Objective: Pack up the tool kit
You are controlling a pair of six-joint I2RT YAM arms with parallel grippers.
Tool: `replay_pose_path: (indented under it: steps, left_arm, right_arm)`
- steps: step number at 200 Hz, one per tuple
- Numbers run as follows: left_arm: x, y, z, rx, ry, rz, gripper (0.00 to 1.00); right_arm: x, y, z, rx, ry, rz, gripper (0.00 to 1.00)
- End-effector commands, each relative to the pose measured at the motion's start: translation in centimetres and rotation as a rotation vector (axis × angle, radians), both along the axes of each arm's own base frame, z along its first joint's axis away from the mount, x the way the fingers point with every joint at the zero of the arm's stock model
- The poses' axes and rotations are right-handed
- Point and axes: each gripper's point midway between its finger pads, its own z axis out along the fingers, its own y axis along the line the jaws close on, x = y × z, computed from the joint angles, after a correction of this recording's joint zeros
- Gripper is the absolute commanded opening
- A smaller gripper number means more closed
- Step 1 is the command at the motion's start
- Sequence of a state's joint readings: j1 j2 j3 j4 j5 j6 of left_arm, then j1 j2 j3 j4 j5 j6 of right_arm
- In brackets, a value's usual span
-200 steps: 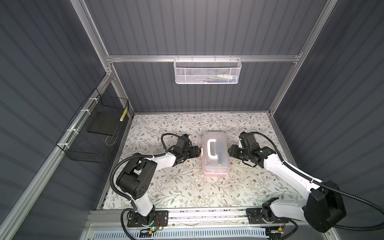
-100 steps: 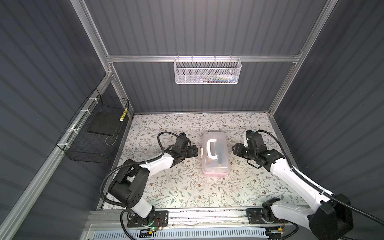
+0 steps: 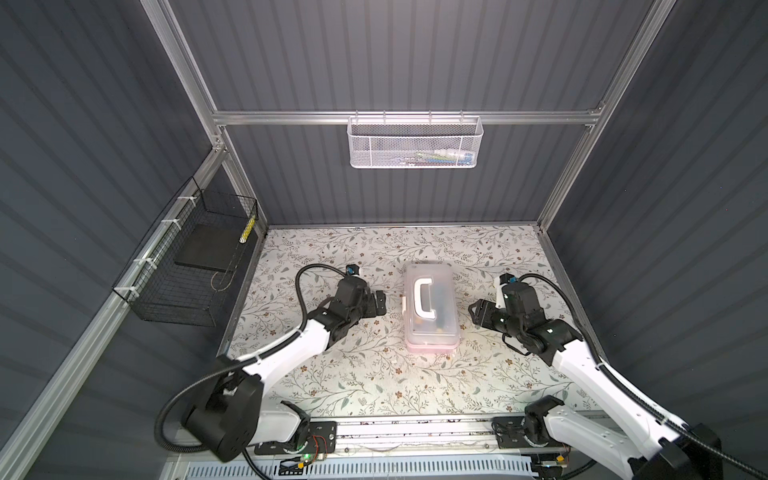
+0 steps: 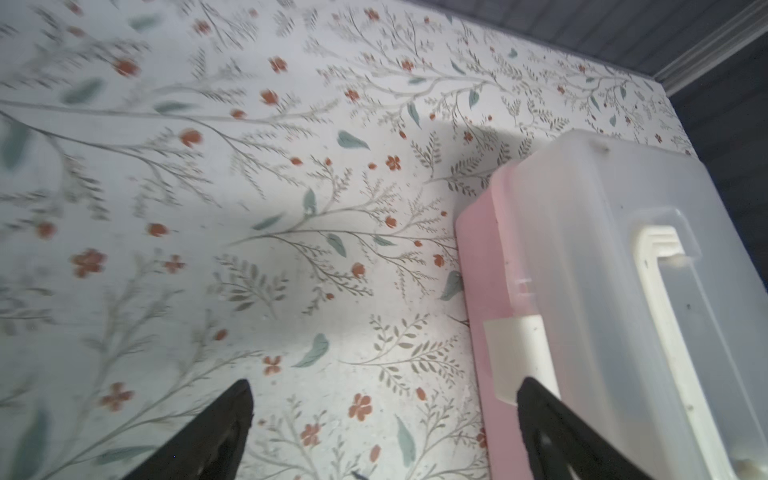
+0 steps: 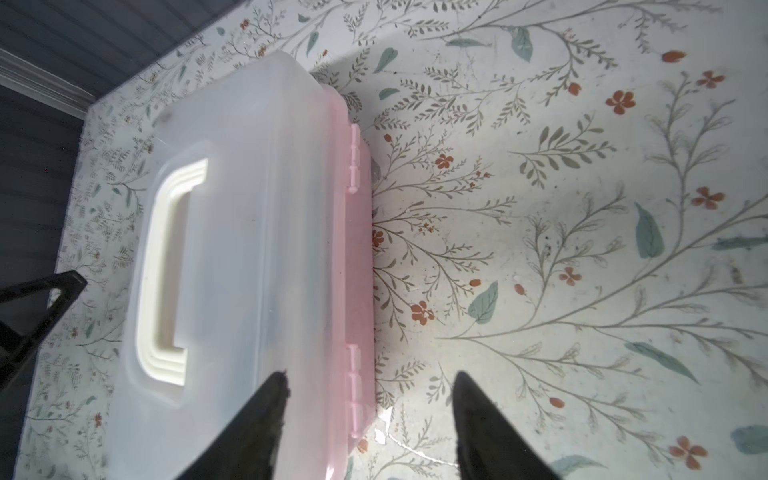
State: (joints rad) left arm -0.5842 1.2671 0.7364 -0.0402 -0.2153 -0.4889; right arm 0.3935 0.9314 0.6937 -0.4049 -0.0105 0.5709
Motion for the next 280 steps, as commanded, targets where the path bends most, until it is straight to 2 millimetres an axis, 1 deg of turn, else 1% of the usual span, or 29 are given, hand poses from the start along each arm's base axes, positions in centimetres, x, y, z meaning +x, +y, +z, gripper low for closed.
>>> replay_pose_path:
  steps: [1,19,28,37,56,59,68,77,80,94,99,109,123,134,145,166,174,185,191,199,209,218,229,237,242,254,262,270,280]
  left_arm:
    - [-0.1,5.0,2.3,0.168,-0.157,0.152,1.0]
    - [-0.2,7.2,3.3,0.261,-0.271,0.203,1.0]
    - [-0.2,7.8,3.6,0.322,-0.322,0.197,1.0]
    - [-0.1,8.6,3.8,0.381,-0.352,0.22,1.0]
    - [0.4,10.5,4.7,0.525,-0.413,0.292,1.0]
    - [0.6,10.7,5.1,0.534,-0.43,0.306,1.0]
    - [1.0,11.8,5.1,0.568,-0.453,0.326,1.0]
    - [1.7,13.5,4.2,0.564,-0.436,0.352,1.0]
    - [1.9,14.5,3.9,0.557,-0.427,0.377,1.0]
    - [2.6,17.6,1.7,0.531,-0.379,0.441,1.0]
    - [2.9,18.5,1.2,0.525,-0.389,0.469,0.99]
    - [3.6,19.7,-0.5,0.518,-0.382,0.492,1.0]
    - [4.8,20.1,-2.9,0.514,-0.374,0.495,1.0]
    - [5.8,19.7,-4.5,0.458,-0.373,0.466,1.0]
    - [6.7,19.5,-5.2,0.443,-0.385,0.444,1.0]
    - [6.9,19.2,-7.1,0.429,-0.339,0.4,1.0]
    - [7.2,19.3,-6.6,0.438,-0.384,0.409,1.0]
    - [7.0,19.2,-7.2,0.424,-0.323,0.4,1.0]
    - [7.2,19.4,-7.2,0.429,-0.33,0.409,1.0]
    - [7.7,19.6,-6.9,0.438,-0.349,0.418,0.99]
    - [7.7,19.5,-7.5,0.44,-0.293,0.411,1.0]
    - [7.8,19.5,-7.5,0.445,-0.301,0.412,1.0]
    - [7.9,19.5,-7.4,0.443,-0.307,0.414,1.0]
    - [7.8,19.6,-7.5,0.444,-0.291,0.416,1.0]
    - [7.8,19.6,-7.5,0.443,-0.294,0.417,1.0]
    - [7.9,19.6,-7.4,0.443,-0.306,0.418,1.0]
    - [7.9,19.6,-7.4,0.444,-0.3,0.418,1.0]
    - [7.8,19.6,-7.5,0.443,-0.296,0.417,1.0]
    - [7.9,19.6,-7.5,0.444,-0.298,0.417,1.0]
  right_arm:
    - [-0.2,-1.7,0.7,-0.075,-0.057,-0.033,0.74]
    - [0.2,-3.7,0.2,-0.17,-0.062,-0.111,0.77]
    - [0.6,-4.0,0.1,-0.21,-0.076,-0.115,0.78]
    - [1.0,-4.0,0.0,-0.241,-0.093,-0.096,0.8]
    - [2.5,-3.3,0.4,-0.233,-0.168,-0.082,0.82]
    - [2.8,-3.1,0.4,-0.232,-0.178,-0.078,0.83]
    - [3.3,-2.6,0.7,-0.241,-0.209,-0.058,0.84]
    - [3.9,-2.0,1.2,-0.254,-0.239,-0.032,0.85]
    - [4.1,-1.9,1.3,-0.259,-0.246,-0.026,0.85]
    - [4.9,-1.5,2.3,-0.266,-0.294,-0.025,0.87]
    - [5.2,-1.6,2.6,-0.266,-0.314,-0.036,0.87]
    - [5.7,-1.7,3.2,-0.265,-0.36,-0.049,0.88]
    - [6.1,-1.7,3.8,-0.28,-0.392,-0.046,0.89]
    - [6.3,-1.5,4.0,-0.289,-0.408,-0.033,0.9]
    - [6.4,-1.8,4.1,-0.299,-0.415,-0.043,0.91]
    - [6.5,-2.7,4.4,-0.33,-0.454,-0.076,0.93]
    - [6.5,-3.5,4.4,-0.36,-0.468,-0.111,0.93]
    - [6.6,-5.0,4.3,-0.414,-0.485,-0.163,0.94]
    - [6.6,-5.8,4.3,-0.452,-0.492,-0.19,0.94]
    - [6.8,-7.4,4.4,-0.519,-0.497,-0.24,0.94]
    - [7.0,-9.5,4.3,-0.598,-0.486,-0.307,0.95]
    - [7.4,-11.4,4.3,-0.646,-0.48,-0.369,0.95]
    - [7.9,-13.2,3.5,-0.663,-0.455,-0.41,0.96]
    - [8.2,-13.9,2.7,-0.662,-0.448,-0.409,0.96]
    - [8.6,-14.4,1.5,-0.683,-0.437,-0.403,0.97]
    - [9.1,-15.7,0.1,-0.685,-0.443,-0.429,0.97]
    - [9.5,-16.0,-1.1,-0.635,-0.44,-0.42,0.97]
    - [9.8,-15.7,-2.4,-0.562,-0.45,-0.385,0.98]
    - [10.1,-15.5,-2.2,-0.526,-0.512,-0.375,0.99]
